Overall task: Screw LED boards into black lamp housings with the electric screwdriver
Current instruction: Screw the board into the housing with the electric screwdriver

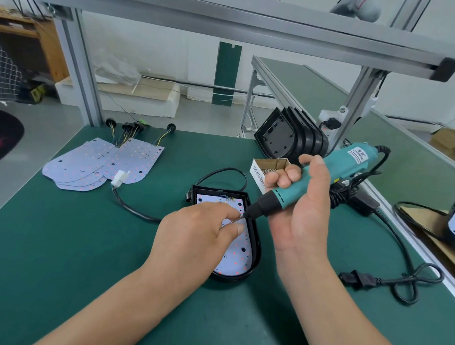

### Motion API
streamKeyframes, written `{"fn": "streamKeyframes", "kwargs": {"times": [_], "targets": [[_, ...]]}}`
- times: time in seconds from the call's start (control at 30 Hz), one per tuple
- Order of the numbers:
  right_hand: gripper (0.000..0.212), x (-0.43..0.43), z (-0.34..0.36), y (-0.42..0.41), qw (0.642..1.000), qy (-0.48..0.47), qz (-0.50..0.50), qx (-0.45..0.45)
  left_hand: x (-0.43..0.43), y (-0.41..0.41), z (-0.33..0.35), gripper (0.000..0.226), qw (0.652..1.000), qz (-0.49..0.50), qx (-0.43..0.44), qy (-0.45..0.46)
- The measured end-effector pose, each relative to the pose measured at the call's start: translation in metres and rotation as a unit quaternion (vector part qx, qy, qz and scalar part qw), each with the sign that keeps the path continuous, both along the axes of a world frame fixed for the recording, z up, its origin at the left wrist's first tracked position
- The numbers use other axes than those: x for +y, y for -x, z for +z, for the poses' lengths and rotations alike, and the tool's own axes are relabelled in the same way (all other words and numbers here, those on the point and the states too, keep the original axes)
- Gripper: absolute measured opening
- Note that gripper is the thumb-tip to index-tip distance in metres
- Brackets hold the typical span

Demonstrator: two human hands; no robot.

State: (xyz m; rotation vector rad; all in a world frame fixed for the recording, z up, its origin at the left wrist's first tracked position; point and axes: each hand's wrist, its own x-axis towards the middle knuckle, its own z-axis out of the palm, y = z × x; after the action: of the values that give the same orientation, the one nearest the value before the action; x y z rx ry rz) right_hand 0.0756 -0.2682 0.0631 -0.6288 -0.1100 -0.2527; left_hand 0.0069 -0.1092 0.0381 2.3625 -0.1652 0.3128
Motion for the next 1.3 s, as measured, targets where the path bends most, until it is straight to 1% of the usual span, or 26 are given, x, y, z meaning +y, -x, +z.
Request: {"fn": "streamKeyframes", "kwargs": {"times": [0.1, 0.2, 0.3, 0.37, 0.43, 0.53, 0.63, 0.7, 0.8, 0.83, 0.9, 0.97, 1.1, 1.23, 1.3], "targets": [[0.015, -0.002, -0.001, -0.002, 1.000, -0.017, 0.002, 0.002, -0.001, 0.001, 0.001, 0.029, 1.000, -0.008, -0.002, 0.025], [0.016, -0.005, -0.001, -0.004, 1.000, -0.030, -0.003, 0.008, 0.000, 0.002, 0.002, 0.039, 0.998, -0.015, 0.004, 0.063], [0.016, -0.008, 0.000, -0.005, 0.999, -0.039, -0.010, 0.012, 0.006, 0.001, 0.005, 0.046, 0.997, -0.014, 0.000, 0.076], [0.016, -0.011, 0.000, -0.007, 0.999, -0.045, -0.014, 0.014, 0.014, -0.002, 0.009, 0.044, 0.996, 0.011, -0.011, 0.087], [0.016, -0.016, 0.001, -0.009, 0.998, -0.046, -0.026, 0.015, 0.025, -0.012, 0.010, 0.046, 0.992, 0.065, -0.007, 0.108], [0.017, -0.023, 0.002, -0.015, 0.998, -0.030, -0.057, 0.019, 0.038, -0.028, 0.005, 0.046, 0.987, 0.124, 0.047, 0.093], [0.016, -0.026, 0.000, -0.021, 0.996, -0.004, -0.091, 0.018, 0.037, -0.033, -0.002, 0.053, 0.985, 0.119, 0.114, 0.050], [0.014, -0.025, -0.001, -0.023, 0.995, 0.015, -0.099, 0.008, 0.034, -0.034, -0.008, 0.053, 0.985, 0.111, 0.132, 0.022], [0.026, -0.023, -0.002, -0.026, 0.993, 0.050, -0.104, 0.006, 0.033, -0.036, -0.011, 0.050, 0.983, 0.112, 0.144, 0.015], [0.024, -0.023, -0.003, -0.027, 0.992, 0.060, -0.108, 0.007, 0.033, -0.036, -0.011, 0.046, 0.982, 0.111, 0.151, 0.015], [0.014, -0.022, -0.005, -0.031, 0.990, 0.074, -0.117, 0.011, 0.033, -0.036, -0.012, 0.035, 0.981, 0.111, 0.161, 0.007], [0.018, -0.021, -0.007, -0.035, 0.988, 0.085, -0.124, 0.018, 0.033, -0.036, -0.013, 0.031, 0.980, 0.111, 0.166, 0.005], [0.019, -0.019, -0.010, -0.041, 0.983, 0.120, -0.139, 0.016, 0.035, -0.040, -0.015, 0.035, 0.979, 0.087, 0.183, 0.022], [0.019, -0.016, -0.014, -0.043, 0.979, 0.143, -0.144, 0.006, 0.037, -0.041, -0.016, 0.028, 0.977, 0.080, 0.190, 0.049], [0.019, -0.015, -0.015, -0.043, 0.978, 0.151, -0.143, 0.003, 0.037, -0.040, -0.015, 0.034, 0.976, 0.080, 0.189, 0.067]]}}
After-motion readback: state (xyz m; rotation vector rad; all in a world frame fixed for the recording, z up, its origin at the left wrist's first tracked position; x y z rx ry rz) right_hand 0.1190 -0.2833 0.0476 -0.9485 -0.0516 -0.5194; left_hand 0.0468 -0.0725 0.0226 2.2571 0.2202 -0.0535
